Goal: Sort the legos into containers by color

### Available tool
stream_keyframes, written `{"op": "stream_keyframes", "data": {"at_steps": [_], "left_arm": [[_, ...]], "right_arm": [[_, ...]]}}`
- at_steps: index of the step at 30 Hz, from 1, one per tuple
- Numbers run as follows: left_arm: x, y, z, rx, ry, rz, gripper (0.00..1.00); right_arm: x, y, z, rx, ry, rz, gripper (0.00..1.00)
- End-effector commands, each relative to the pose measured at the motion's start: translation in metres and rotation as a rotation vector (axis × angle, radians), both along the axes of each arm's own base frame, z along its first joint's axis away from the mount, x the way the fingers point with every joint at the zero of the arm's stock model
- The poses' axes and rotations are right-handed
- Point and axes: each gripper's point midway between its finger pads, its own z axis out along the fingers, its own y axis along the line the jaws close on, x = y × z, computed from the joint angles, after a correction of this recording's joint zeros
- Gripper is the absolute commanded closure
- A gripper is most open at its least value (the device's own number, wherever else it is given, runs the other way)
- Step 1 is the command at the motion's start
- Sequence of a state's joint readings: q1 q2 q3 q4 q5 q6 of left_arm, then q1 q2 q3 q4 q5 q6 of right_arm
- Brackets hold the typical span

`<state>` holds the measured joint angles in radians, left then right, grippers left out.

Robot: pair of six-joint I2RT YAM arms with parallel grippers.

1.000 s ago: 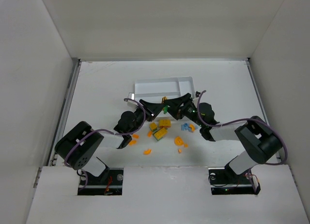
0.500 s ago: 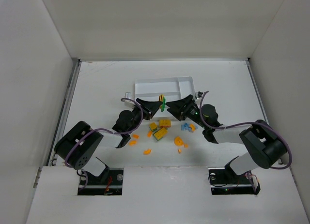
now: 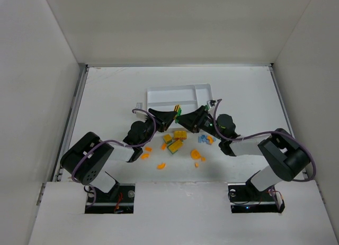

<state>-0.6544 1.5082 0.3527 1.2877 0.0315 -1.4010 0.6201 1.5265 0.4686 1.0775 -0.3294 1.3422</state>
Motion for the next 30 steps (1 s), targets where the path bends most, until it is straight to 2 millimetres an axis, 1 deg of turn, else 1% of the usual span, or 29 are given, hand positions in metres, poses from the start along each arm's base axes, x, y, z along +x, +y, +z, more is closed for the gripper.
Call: {"op": "stream_keyframes", "data": {"at_steps": [1,3,8,13,16,19,25,30], "left_arm": [[-0.0099,0.0013,0.0607,-0.155,-0.173,-0.015,0.85],[-0.0098,0.0015,0.0611,-0.156,-0.174,-0.013,0.85],[-0.0096,0.0008,0.0627,-0.166,-0.172,-0.012,0.85],[-0.0095,0.0015,0.0624,-0.168,-0.169,-0.011,0.85],[-0.0094,0.0056,0.0627,-0.172,-0.17,-0.003,0.85],[-0.0093,0.0049,0.0636,-0.17,-0.169,-0.007,0.85],[-0.0103,0.0013,0.0615,-0.169,-0.162,-0.02,0.85],[-0.0104,0.0038,0.0614,-0.166,-0.164,-0.018,0.85]], "right_arm": [[-0.004,0.0103,0.0248,0.049,-0.092,0.038,0.42],[-0.0041,0.0105,0.0242,0.048,-0.091,0.04,0.45],[-0.0019,0.0096,0.0183,0.041,-0.076,0.026,0.43],[0.0008,0.0124,0.0177,0.039,-0.071,0.028,0.42],[0.0015,0.0132,0.0155,0.035,-0.066,0.029,0.43],[0.001,0.0128,0.0178,0.041,-0.074,0.029,0.48],[0.0035,0.013,0.0216,0.047,-0.08,0.023,0.64],[0.0005,0.0099,0.0235,0.048,-0.089,0.021,0.72]]}}
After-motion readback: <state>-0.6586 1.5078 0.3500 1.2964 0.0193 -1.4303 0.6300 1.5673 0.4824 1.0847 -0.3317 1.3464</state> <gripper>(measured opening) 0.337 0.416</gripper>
